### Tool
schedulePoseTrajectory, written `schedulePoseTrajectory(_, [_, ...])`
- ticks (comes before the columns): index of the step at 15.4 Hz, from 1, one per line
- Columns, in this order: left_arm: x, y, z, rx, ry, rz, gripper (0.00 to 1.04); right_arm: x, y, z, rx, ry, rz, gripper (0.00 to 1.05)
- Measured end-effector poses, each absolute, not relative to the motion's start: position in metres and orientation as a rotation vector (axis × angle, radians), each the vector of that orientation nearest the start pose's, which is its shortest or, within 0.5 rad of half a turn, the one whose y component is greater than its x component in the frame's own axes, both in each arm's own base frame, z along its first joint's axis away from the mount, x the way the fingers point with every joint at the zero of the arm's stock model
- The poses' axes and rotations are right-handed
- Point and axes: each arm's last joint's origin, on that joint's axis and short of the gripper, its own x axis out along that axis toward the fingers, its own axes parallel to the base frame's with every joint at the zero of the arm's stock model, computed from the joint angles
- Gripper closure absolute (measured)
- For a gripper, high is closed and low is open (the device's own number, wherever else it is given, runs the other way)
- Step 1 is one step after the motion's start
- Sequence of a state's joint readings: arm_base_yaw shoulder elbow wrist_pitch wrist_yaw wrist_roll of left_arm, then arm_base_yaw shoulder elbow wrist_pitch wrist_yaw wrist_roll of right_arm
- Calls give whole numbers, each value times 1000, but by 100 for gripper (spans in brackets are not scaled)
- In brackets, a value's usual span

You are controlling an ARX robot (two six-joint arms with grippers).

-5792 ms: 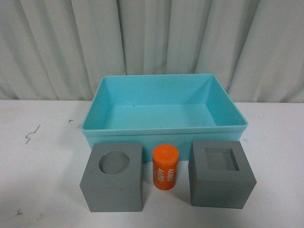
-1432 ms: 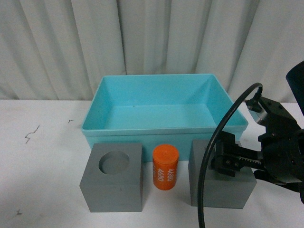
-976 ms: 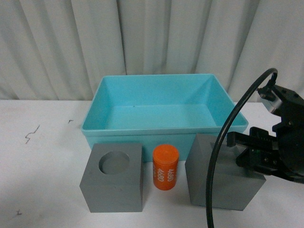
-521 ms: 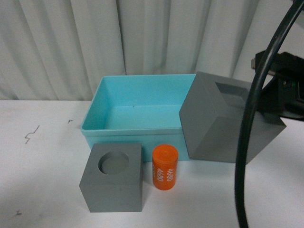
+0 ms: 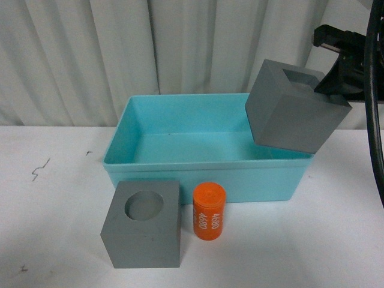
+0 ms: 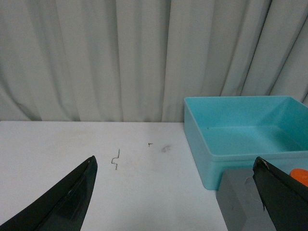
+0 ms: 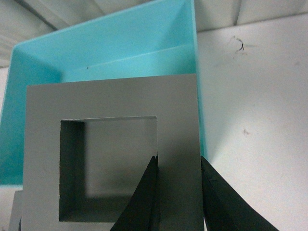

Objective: Place gray and orange parts in blue box

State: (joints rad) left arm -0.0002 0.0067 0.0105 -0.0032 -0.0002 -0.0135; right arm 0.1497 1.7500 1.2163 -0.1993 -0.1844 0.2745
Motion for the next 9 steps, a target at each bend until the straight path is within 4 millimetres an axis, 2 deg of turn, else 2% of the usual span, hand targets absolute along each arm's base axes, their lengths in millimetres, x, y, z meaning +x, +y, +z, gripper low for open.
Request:
schedulePoseTrajectory(1, [97,0,166,-14,-1,0,7,393,62,229,270,772,205,86])
schedulePoseTrajectory(3, [97,0,166,-14,-1,0,7,440,77,212,247,814,188,86])
schedulePoseTrajectory(8, [97,0,166,-14,-1,0,7,445,88,211,241,817,205,86])
schedulePoseTrajectory(9, [97,0,166,-14,-1,0,7,448,94,209,232,818,211,86])
